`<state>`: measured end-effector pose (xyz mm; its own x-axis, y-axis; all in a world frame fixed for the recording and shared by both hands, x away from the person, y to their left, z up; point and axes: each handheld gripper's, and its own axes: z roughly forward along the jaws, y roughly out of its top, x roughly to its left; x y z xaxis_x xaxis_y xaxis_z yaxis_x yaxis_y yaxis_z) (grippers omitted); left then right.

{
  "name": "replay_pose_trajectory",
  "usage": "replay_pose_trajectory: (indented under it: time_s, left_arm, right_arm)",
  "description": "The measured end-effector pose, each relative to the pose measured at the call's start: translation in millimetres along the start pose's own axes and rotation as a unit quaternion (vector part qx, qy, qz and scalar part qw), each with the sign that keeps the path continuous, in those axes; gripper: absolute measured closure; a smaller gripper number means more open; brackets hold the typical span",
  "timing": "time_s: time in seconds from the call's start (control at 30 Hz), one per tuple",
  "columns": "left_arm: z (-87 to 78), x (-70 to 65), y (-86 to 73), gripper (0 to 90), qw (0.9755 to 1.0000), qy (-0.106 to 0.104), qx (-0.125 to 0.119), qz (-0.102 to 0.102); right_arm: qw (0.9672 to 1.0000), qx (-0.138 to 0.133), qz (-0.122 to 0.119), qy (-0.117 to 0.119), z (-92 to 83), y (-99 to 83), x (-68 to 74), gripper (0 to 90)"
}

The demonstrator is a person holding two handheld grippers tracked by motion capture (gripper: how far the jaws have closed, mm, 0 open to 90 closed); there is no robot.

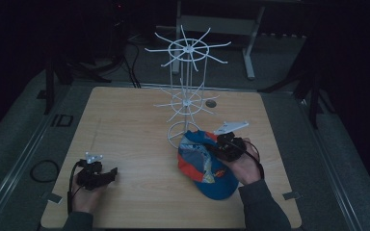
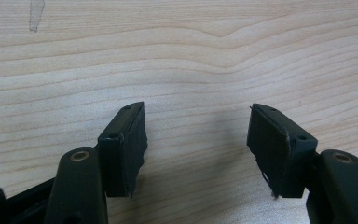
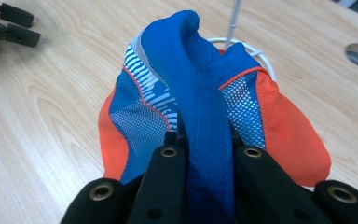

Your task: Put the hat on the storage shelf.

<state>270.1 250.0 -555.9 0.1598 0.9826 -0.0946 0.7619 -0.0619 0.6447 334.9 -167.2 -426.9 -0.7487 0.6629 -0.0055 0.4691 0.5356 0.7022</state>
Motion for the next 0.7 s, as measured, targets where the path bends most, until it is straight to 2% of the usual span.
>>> replay_pose_trajectory:
  time_s: [0.23,0.47,0.7]
  left_arm:
    - [-0.2,-0.1,0.0,38.0,1.0,-0.001,0.0,0.0]
    - [-0.2,-0.2,-0.2,38.1,1.0,-0.001,0.0,0.0]
    - [0.0,-0.1,0.0,38.0,1.0,-0.001,-0.001,-0.001]
  right_arm:
    - [0.9998,-0.015,0.008,-0.013,-20.4,-1.2,-15.8,85.9]
    - [0.9994,-0.025,0.017,-0.018,-32.4,-1.9,-23.6,85.9]
    - [0.9984,-0.032,0.021,-0.041,-50.5,0.0,-37.1,85.8]
